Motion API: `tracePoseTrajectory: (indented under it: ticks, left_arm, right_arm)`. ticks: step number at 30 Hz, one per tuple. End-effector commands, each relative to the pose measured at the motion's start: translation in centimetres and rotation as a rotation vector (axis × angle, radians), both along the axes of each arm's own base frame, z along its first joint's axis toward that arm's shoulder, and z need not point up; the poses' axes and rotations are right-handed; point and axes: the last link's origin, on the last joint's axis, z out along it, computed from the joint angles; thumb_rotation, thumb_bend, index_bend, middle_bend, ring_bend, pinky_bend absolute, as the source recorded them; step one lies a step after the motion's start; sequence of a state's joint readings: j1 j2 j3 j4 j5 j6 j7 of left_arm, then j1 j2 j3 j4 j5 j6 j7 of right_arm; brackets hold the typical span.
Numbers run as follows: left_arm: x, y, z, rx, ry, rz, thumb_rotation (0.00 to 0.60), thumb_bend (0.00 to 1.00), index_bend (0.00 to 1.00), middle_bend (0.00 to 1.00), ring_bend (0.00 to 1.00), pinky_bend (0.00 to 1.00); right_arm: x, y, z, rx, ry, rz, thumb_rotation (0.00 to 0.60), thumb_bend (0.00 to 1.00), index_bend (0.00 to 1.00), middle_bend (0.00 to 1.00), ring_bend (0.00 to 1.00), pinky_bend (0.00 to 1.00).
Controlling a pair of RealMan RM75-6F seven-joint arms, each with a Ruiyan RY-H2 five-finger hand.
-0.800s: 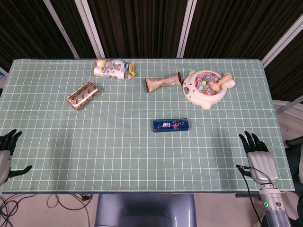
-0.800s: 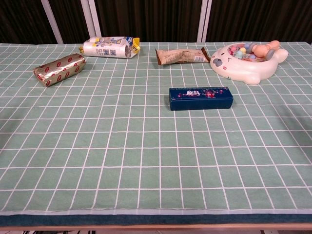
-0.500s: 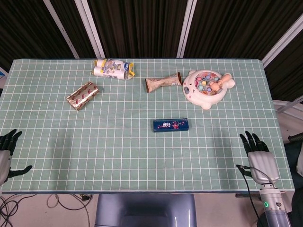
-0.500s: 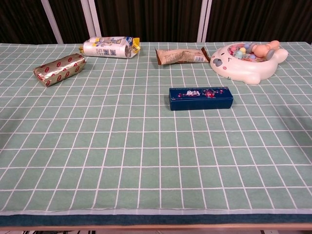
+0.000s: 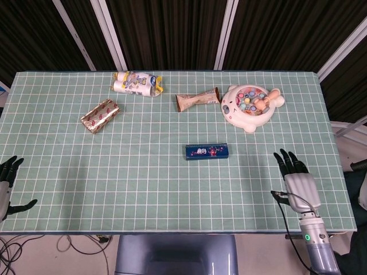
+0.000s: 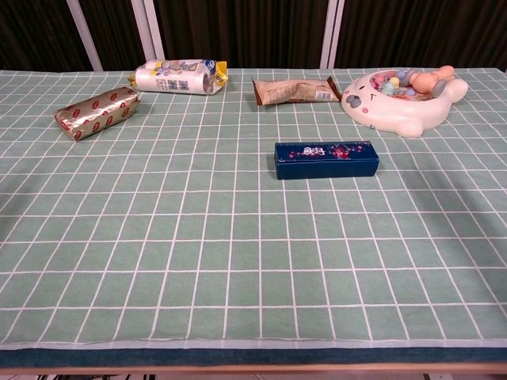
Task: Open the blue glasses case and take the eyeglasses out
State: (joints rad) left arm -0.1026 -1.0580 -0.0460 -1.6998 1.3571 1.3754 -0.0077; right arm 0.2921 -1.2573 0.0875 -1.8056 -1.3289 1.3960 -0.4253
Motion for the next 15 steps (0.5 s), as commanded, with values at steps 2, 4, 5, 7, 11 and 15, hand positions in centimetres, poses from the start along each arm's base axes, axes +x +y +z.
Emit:
tracePoseTrajectory:
  ticks: [2, 4, 5, 7, 11, 15]
  left_arm:
    - [0.1, 0.1, -0.1, -0.006, -0.009, 0.002, 0.600, 0.06, 0.00, 0.00, 0.00, 0.00]
    - [0.1, 0.2, -0.3, -0.015, -0.014, 0.003, 0.600, 0.06, 0.00, 0.00, 0.00, 0.00]
    - [0.1, 0.2, -0.3, -0.017, -0.014, 0.003, 0.600, 0.06, 0.00, 0.00, 0.00, 0.00]
    - [0.2, 0.3, -0.4, -0.026, -0.014, 0.005, 0.600, 0.06, 0.00, 0.00, 0.00, 0.00]
    - [0.2, 0.4, -0.5, -0.037, -0.020, 0.015, 0.600, 0.06, 0.00, 0.00, 0.00, 0.00]
    - [0.1, 0.4, -0.4, -0.039, -0.030, 0.023, 0.600, 0.06, 0.00, 0.00, 0.00, 0.00]
  right_arm:
    - [3.7, -2.7, -2.1, 0.049, -0.062, 0.039, 0.600, 0.22, 0.03, 0.00, 0.00, 0.20]
    - [5.5, -3.9, -3.1, 0.070, -0.078, 0.062, 0.600, 0.25, 0.07, 0.00, 0.00, 0.20]
    - [6.0, -4.3, -3.3, 0.075, -0.080, 0.069, 0.600, 0.26, 0.09, 0.00, 0.00, 0.20]
    - [7.9, -5.9, -4.6, 0.091, -0.075, 0.084, 0.600, 0.29, 0.11, 0.00, 0.00, 0.20]
    - [10.0, -7.9, -6.8, 0.124, -0.071, 0.061, 0.600, 0.33, 0.13, 0.00, 0.00, 0.20]
    - [11.4, -9.4, -9.1, 0.161, -0.075, 0.015, 0.600, 0.34, 0.14, 0.00, 0.00, 0.20]
